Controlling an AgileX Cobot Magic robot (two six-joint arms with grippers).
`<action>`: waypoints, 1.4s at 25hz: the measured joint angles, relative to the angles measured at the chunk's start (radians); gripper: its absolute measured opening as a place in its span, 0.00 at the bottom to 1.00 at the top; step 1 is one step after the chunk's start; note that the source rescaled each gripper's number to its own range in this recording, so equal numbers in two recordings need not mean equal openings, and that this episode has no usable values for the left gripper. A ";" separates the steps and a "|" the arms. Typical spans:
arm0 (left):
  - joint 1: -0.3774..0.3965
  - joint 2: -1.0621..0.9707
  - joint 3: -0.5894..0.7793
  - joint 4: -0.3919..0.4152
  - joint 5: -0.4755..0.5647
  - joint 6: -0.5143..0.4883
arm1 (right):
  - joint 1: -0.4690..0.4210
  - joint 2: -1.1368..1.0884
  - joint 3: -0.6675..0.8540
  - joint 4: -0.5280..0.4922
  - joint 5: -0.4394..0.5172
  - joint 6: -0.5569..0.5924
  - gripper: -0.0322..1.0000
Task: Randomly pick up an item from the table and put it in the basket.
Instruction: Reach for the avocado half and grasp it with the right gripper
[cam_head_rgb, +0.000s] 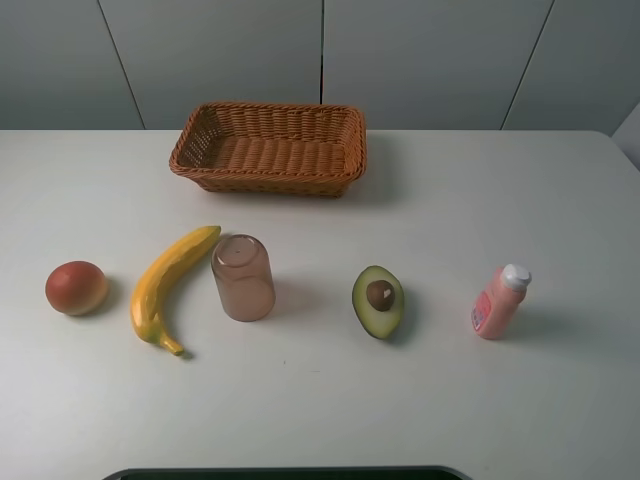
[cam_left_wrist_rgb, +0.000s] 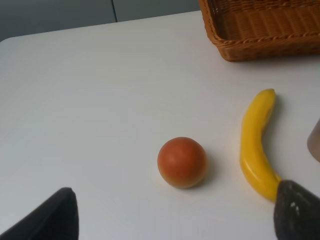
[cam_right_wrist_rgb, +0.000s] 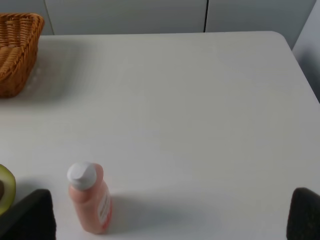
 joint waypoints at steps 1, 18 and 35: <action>0.000 0.000 0.000 0.000 0.000 0.000 | 0.000 0.000 0.000 0.000 0.000 0.000 1.00; 0.000 0.000 0.000 0.000 0.000 0.000 | 0.000 0.000 0.000 0.000 0.000 0.000 1.00; 0.000 0.000 0.000 0.000 0.000 0.000 | 0.000 0.361 -0.351 -0.029 -0.037 -0.032 1.00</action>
